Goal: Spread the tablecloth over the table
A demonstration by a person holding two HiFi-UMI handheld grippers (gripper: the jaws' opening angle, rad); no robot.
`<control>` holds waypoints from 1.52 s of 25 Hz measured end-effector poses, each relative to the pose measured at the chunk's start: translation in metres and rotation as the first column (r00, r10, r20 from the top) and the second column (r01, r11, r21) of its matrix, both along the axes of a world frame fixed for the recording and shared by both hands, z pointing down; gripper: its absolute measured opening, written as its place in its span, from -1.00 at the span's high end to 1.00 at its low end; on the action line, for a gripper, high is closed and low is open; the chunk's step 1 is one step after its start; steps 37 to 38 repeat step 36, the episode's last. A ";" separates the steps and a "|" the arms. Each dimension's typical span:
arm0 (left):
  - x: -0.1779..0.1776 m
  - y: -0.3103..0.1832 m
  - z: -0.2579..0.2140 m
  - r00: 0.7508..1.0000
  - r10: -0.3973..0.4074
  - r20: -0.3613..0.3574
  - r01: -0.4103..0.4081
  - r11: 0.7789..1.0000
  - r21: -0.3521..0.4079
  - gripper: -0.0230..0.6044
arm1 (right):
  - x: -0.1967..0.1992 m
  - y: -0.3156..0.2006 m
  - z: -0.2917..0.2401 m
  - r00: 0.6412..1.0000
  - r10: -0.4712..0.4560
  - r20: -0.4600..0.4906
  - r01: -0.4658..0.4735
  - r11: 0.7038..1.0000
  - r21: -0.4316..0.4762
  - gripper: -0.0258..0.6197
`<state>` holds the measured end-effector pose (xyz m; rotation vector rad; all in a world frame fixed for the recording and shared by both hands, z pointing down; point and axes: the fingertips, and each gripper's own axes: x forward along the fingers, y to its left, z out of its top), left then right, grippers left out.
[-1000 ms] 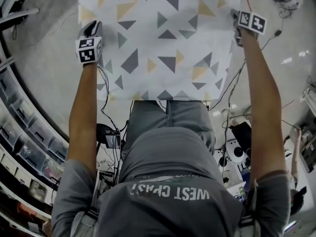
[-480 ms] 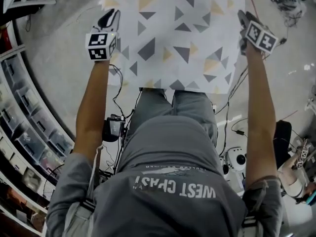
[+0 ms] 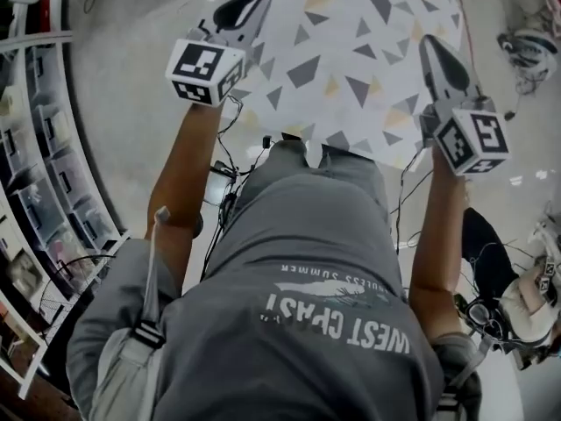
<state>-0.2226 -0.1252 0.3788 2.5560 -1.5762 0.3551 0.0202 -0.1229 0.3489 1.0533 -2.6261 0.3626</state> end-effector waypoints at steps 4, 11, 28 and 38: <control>0.000 0.028 -0.061 0.999 0.024 -0.035 -0.021 0.996 0.084 0.78 | -0.042 0.044 -0.063 0.992 -0.117 -0.037 0.121 0.985 0.125 0.89; 0.020 0.080 -0.160 0.993 0.115 -0.032 -0.102 0.959 0.263 0.78 | -0.091 0.117 -0.140 0.974 -0.218 -0.055 0.224 0.941 0.252 0.89; 0.042 0.167 -0.247 0.974 0.226 -0.005 -0.203 0.886 0.416 0.80 | -0.091 0.181 -0.208 0.977 -0.211 -0.041 0.212 0.910 0.355 0.89; 0.029 0.178 -0.248 0.978 0.208 -0.023 -0.180 0.892 0.414 0.80 | -0.095 0.185 -0.210 0.978 -0.207 -0.037 0.207 0.911 0.356 0.89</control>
